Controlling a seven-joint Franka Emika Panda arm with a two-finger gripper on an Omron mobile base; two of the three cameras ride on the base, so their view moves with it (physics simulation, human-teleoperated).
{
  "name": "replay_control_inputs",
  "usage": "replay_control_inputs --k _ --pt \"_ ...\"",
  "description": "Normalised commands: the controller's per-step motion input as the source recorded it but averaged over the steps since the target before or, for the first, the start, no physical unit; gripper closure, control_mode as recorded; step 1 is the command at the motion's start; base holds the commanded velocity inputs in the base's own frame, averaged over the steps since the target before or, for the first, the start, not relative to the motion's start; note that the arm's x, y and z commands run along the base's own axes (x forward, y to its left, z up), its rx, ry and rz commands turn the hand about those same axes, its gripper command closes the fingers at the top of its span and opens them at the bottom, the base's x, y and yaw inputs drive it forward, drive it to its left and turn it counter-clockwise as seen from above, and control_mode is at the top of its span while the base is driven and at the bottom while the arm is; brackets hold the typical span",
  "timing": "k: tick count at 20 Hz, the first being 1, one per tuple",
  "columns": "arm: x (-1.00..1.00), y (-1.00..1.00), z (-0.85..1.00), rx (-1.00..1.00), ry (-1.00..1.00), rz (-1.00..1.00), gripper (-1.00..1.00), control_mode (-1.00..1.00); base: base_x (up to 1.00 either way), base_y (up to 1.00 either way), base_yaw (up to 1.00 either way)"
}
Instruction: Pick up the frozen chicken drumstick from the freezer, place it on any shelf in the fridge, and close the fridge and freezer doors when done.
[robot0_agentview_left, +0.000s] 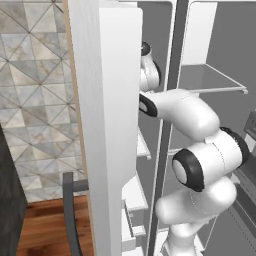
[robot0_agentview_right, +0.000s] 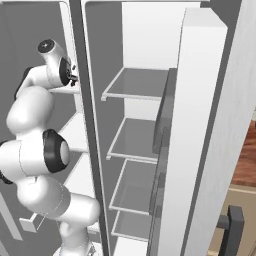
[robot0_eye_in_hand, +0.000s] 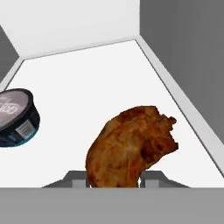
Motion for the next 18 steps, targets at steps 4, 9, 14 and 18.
replay_control_inputs --k 4,9,14,18 --pt "-0.33 0.00 0.21 0.17 -0.19 0.00 1.00 -1.00 0.00 0.00 0.00" --pt "-0.63 0.00 0.31 0.20 -0.22 -0.03 1.00 -1.00 0.00 0.00 0.00" --pt "-0.75 0.11 0.56 0.19 -0.26 -0.10 1.00 -1.00 0.00 0.00 0.00" --pt "-0.80 0.05 0.74 0.18 -0.22 -0.13 1.00 -1.00 0.00 0.00 0.00"
